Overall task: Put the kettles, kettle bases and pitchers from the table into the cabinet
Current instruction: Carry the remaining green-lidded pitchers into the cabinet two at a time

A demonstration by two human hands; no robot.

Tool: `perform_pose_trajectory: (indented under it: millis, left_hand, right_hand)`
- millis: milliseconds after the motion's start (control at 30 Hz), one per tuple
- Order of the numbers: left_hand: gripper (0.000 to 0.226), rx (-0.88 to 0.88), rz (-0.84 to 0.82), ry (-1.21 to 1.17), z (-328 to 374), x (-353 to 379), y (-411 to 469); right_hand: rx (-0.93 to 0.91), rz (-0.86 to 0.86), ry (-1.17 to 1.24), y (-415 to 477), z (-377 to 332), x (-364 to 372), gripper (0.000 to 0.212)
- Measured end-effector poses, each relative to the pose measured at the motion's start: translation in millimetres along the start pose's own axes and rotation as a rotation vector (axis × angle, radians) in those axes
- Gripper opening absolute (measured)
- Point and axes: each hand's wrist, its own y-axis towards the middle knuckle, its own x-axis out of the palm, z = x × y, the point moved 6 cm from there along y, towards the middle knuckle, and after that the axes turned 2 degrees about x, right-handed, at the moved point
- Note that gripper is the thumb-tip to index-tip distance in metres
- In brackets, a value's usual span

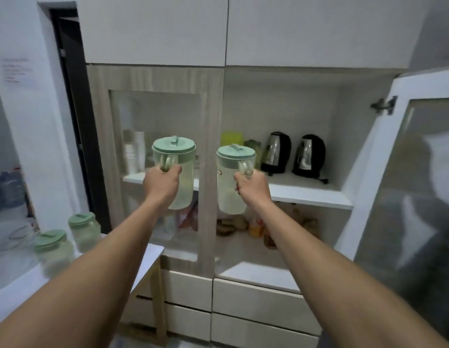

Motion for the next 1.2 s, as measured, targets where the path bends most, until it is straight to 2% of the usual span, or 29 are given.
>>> perform_pose_trajectory:
  millis: [200, 433, 800, 1200]
  left_hand:
    - [0.019, 0.010, -0.110, -0.038, 25, 75, -27]
    - [0.018, 0.003, -0.240, -0.108, 31, 151, -25]
    - [0.018, 0.006, -0.332, -0.158, 27, 241, 33]
    - [0.020, -0.042, -0.338, -0.120, -15, 327, 86]
  right_hand:
    - [0.012, 0.106, -0.019, 8, 13, -85, 0.021]
    - [0.031, 0.181, -0.046, 38, 35, -137, 0.015]
    - [0.053, 0.321, -0.013, 114, 56, -165, 0.017]
    - [0.090, 0.298, 0.031, 209, 115, -149, 0.014]
